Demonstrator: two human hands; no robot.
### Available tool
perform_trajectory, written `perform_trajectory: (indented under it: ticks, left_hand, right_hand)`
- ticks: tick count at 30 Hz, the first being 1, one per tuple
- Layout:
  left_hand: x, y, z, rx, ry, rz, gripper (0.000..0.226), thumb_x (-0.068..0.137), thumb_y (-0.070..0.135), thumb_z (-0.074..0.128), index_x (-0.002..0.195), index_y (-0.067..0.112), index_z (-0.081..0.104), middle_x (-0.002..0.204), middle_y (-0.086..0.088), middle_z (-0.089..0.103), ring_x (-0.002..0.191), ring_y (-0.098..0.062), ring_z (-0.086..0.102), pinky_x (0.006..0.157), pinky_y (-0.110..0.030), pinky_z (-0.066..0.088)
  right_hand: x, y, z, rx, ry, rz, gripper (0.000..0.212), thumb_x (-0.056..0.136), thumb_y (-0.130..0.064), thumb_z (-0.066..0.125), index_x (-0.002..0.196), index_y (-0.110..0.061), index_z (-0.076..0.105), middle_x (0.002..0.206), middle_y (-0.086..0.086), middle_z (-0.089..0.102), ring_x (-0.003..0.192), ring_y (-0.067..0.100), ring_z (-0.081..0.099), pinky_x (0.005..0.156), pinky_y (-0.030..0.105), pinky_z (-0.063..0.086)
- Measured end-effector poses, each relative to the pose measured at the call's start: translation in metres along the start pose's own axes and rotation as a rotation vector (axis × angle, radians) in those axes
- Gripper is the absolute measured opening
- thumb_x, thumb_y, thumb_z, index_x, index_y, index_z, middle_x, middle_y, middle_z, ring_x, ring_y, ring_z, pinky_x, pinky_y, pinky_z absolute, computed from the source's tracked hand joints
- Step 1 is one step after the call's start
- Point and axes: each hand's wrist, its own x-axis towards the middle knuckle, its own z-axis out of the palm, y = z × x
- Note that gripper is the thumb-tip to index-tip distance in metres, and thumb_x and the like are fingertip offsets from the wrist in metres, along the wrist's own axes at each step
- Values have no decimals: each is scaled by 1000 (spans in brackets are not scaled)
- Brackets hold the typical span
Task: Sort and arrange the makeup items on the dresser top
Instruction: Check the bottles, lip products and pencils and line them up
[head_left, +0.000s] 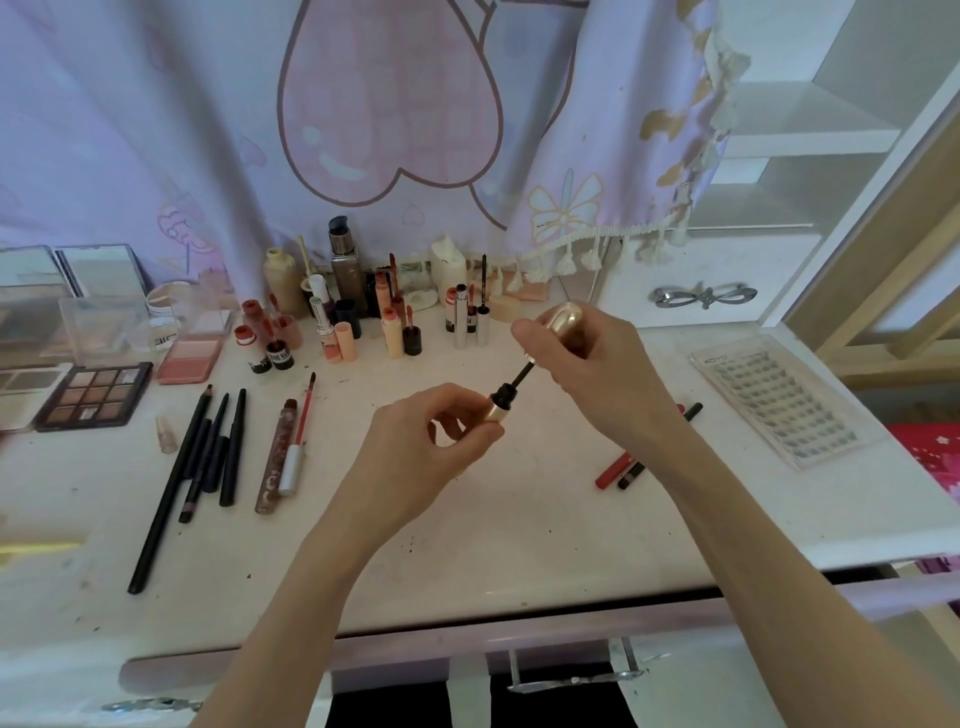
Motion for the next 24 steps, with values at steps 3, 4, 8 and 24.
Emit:
perform_trajectory:
  ticks: [3,4,8,24]
  left_hand:
    - [-1,1,-6,-14,4,-8,18,82,24,67,79,40,58,69,17,59,64,9,49,60,-8,39]
    - [-1,0,-8,-14,3,-12,17,82,25,66,80,40,59,69,16,59,64,8,49,60,-8,39]
    - [-1,-3,-12,-16,4,-18,15,82,26,66,82,40,60,69,16,59,64,8,48,59,-7,37]
    - [-2,-4,-16,-35,-48,-24,22,83,29,62,82,50,56,71,16,61,64,1,48,58,-17,41]
  right_hand:
    - [5,2,0,91,-5,21,35,86,-34,63,75,-2,53,53,-12,41,49,5,35,55,19,32]
    - [6,2,0,117,-6,27,37,86,-33,63,76,2,54,52,-13,42,49,6,35,57,22,32]
    - [9,1,0,166,-6,39,42,89,-34,60,78,6,54,52,-7,39,51,12,32,57,28,30]
    - [14,7,2,349,41,204,32,95,-33,51,78,-6,53,40,-14,38,40,4,30,46,17,28]
